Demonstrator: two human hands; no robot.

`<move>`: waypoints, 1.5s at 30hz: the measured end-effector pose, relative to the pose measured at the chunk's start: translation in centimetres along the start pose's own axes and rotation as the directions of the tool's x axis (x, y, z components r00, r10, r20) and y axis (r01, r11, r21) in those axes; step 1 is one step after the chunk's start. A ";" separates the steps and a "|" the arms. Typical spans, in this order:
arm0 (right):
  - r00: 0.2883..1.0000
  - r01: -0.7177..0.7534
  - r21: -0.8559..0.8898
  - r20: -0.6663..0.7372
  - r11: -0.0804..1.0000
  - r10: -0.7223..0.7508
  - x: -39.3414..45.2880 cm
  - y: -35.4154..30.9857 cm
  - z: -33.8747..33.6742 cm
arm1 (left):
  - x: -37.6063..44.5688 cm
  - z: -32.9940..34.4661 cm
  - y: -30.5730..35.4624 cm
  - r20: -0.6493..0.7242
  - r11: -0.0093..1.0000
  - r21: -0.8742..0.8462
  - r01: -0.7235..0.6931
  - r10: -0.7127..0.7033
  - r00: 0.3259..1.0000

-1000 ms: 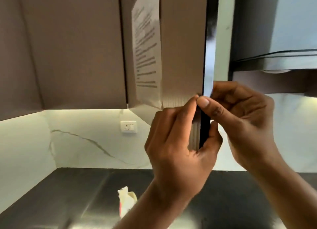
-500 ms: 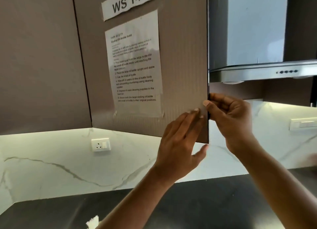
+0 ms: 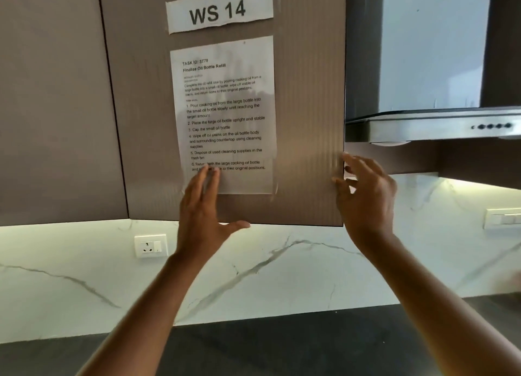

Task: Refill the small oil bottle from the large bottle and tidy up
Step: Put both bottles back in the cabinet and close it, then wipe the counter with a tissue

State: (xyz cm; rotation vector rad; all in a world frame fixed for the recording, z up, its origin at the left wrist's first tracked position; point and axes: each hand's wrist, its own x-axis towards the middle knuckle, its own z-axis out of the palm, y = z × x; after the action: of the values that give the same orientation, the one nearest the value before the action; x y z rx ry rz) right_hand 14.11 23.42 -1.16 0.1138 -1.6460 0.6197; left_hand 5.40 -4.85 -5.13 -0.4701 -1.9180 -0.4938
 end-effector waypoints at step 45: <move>0.948 0.097 -0.182 0.317 0.978 -0.035 -5.7 4.6 11.2 | -1.2 1.5 -7.5 0.041 0.983 0.173 -0.062 0.056 0.998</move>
State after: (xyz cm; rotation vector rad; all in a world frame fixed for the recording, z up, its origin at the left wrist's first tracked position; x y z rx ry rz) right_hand 3.30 20.72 -8.57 0.1279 -1.9932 0.3977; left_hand 0.73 -10.42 -7.72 -0.4226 -1.9555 -0.2771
